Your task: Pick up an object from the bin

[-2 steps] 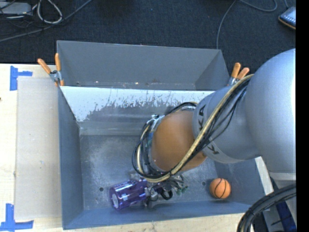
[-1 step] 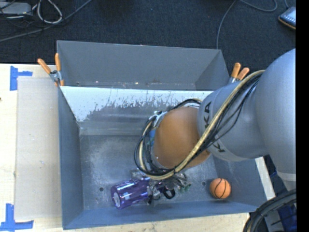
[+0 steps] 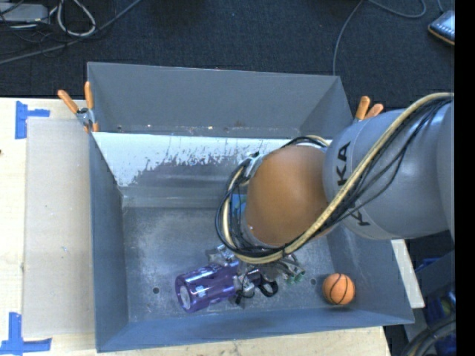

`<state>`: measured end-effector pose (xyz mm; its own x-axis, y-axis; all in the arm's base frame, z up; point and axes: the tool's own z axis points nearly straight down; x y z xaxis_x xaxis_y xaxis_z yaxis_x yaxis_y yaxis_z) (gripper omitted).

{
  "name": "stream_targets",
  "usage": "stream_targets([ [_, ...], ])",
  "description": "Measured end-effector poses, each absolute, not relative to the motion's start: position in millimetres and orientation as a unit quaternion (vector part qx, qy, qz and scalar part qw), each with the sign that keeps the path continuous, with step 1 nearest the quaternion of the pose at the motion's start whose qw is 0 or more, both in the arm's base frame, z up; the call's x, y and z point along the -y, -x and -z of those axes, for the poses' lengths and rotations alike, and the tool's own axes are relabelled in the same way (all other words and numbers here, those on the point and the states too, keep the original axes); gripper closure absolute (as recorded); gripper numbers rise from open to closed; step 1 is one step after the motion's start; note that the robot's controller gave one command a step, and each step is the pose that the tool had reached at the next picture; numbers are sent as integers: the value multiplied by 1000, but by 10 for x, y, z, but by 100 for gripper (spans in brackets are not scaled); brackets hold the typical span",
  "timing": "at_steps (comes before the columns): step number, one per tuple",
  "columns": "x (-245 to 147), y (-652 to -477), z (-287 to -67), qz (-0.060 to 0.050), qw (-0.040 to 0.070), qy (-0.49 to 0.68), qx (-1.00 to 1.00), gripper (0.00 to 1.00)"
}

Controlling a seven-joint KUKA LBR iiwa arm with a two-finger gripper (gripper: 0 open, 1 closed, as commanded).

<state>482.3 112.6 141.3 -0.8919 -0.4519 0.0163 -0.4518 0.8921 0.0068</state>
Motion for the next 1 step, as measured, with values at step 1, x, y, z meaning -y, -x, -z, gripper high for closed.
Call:
stream_targets([
  [1, -1130, -4840, -1751, 1, 5, -232, 973, 100],
])
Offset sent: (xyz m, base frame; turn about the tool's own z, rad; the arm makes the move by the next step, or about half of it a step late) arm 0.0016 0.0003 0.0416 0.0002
